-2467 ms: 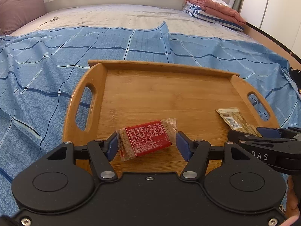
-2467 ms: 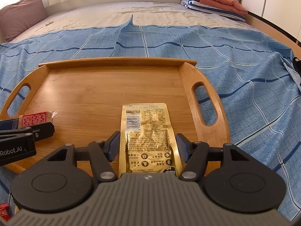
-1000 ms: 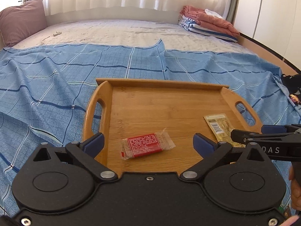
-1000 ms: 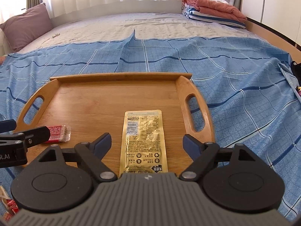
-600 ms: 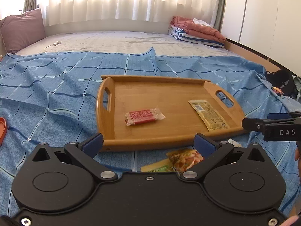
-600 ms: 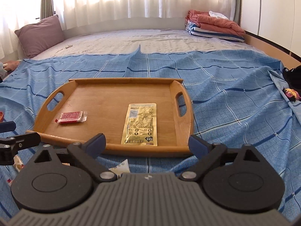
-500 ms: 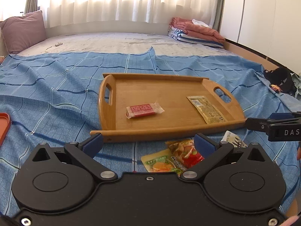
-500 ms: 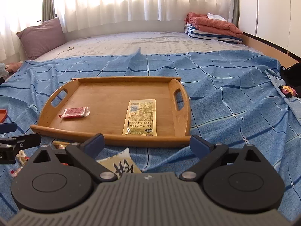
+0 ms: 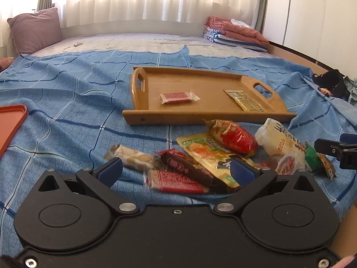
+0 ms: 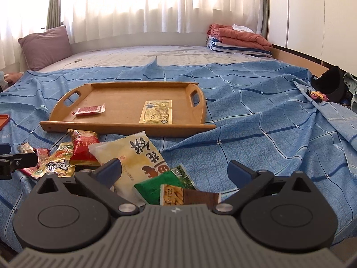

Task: Organize snacks
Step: 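Move both tools back toward the snack pile, then grasp the second red cake bar with the left gripper while the right grasps the brown biscuit pack, then carry the red cake bar and brown biscuit pack over the wooden tray, then open both grippers to release the snacks onto the tray, then withdraw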

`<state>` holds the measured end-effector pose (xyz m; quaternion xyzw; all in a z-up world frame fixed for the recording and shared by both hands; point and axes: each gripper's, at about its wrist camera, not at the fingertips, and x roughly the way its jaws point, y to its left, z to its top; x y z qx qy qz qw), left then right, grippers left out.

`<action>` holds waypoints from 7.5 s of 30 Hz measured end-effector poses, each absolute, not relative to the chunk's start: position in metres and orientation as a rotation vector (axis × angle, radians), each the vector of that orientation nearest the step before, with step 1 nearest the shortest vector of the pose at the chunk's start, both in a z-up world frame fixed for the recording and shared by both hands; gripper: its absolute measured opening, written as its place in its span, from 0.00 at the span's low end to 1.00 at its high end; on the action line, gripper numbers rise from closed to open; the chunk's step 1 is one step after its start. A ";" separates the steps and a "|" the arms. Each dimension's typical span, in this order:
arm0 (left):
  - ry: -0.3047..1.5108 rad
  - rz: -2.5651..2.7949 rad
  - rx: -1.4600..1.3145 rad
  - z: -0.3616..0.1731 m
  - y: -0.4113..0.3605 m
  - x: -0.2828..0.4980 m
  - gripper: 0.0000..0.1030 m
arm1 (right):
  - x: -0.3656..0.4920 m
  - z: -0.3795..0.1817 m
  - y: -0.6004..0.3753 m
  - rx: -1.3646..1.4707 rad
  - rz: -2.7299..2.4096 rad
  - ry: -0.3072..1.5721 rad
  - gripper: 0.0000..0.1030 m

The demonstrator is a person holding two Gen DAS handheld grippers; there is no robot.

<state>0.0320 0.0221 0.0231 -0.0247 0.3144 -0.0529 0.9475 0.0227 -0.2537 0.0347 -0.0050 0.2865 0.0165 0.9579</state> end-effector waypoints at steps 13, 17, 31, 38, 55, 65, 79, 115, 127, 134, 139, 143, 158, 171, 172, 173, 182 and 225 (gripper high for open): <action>0.628 -0.073 0.046 0.004 0.021 0.016 1.00 | 0.002 0.011 -0.262 -0.021 -0.012 0.610 1.00; 0.612 -0.067 0.097 0.001 0.014 0.017 1.00 | 0.003 0.006 -0.260 -0.038 -0.017 0.617 1.00; 0.601 -0.059 0.121 -0.009 -0.004 0.032 0.96 | 0.012 -0.007 -0.261 -0.047 -0.044 0.641 1.00; 0.586 -0.057 0.151 -0.014 -0.003 0.032 0.92 | 0.014 -0.009 -0.263 -0.050 -0.049 0.643 1.00; 0.542 -0.066 0.232 -0.014 0.000 0.039 0.85 | 0.021 -0.013 -0.260 -0.047 -0.044 0.659 1.00; 0.556 -0.078 0.173 -0.009 0.000 0.028 0.59 | 0.022 -0.011 -0.262 0.006 -0.037 0.679 0.95; 0.542 -0.068 0.156 0.010 0.010 -0.008 0.59 | 0.008 0.003 -0.258 0.077 -0.025 0.662 0.59; 0.550 -0.057 0.149 -0.002 0.005 -0.016 0.12 | -0.004 0.016 -0.243 0.038 0.045 0.620 0.56; 0.476 -0.065 0.150 0.030 0.006 -0.006 0.06 | 0.011 0.034 -0.236 0.055 0.059 0.586 0.55; 0.495 -0.097 0.056 0.058 0.020 0.037 0.06 | 0.043 0.048 -0.234 0.084 0.082 0.592 0.55; 0.537 -0.121 -0.026 0.078 0.029 0.083 0.06 | 0.080 0.059 -0.235 0.088 0.083 0.614 0.55; 0.588 -0.140 -0.065 0.088 0.032 0.123 0.06 | 0.117 0.072 -0.240 0.113 0.081 0.650 0.55; 0.857 -0.149 -0.099 0.065 0.013 0.279 0.06 | 0.242 0.050 -0.230 0.089 0.057 0.867 0.55; 0.902 -0.137 0.097 0.035 -0.018 0.322 0.06 | 0.253 0.026 -0.208 -0.048 0.059 0.870 0.56; 0.902 -0.139 0.105 0.035 -0.020 0.322 0.07 | 0.253 0.026 -0.208 -0.048 0.064 0.869 0.56; 0.901 -0.141 0.111 0.034 -0.021 0.322 0.07 | 0.253 0.026 -0.209 -0.046 0.068 0.867 0.56; 0.897 -0.146 0.139 0.031 -0.024 0.318 0.10 | 0.252 0.027 -0.211 -0.027 0.086 0.847 0.67; 0.879 -0.173 0.196 0.029 -0.020 0.284 0.56 | 0.222 0.043 -0.220 -0.048 0.107 0.827 0.70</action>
